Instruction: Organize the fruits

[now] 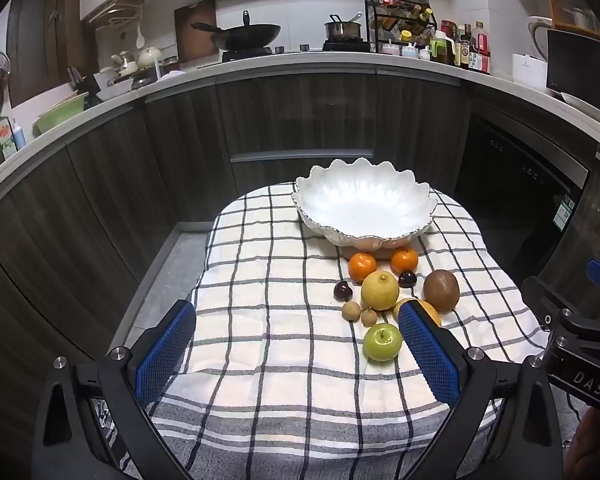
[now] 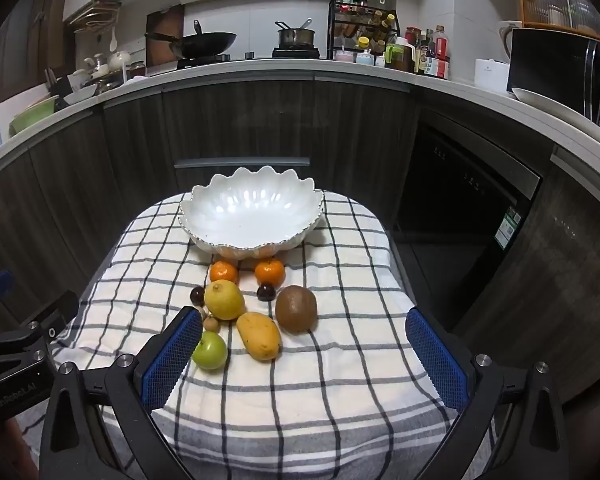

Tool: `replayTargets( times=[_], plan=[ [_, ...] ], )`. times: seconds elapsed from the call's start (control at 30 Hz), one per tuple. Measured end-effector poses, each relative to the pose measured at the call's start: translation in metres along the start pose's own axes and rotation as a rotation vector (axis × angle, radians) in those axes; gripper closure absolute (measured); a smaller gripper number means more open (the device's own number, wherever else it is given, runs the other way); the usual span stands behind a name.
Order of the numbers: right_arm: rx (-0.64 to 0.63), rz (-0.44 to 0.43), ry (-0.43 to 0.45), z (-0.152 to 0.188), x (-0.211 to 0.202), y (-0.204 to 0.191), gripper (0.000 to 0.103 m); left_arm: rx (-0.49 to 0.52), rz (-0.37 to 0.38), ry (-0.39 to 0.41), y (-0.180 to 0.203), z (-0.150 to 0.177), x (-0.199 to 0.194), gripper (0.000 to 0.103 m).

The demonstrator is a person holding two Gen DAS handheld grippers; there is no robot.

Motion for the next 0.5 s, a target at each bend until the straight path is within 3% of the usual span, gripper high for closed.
replayTargets(
  times=[0.5],
  plan=[
    [0.001,-0.001,-0.003,0.0006,0.0001,-0.0005,0.0,-0.015,0.018,-0.005,0.0049,0.0011,-0.0019,0.0]
  ],
)
Point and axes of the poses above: each gripper's, at about its wrist camera, not at the fingertips, and x roughly the way its jaws point, y to its right, z to its underside, the point moved 9 cm from there along x, roughly the way its jaws point, and after that the axes turned 9 degrees about y, right-handed, at the moved point
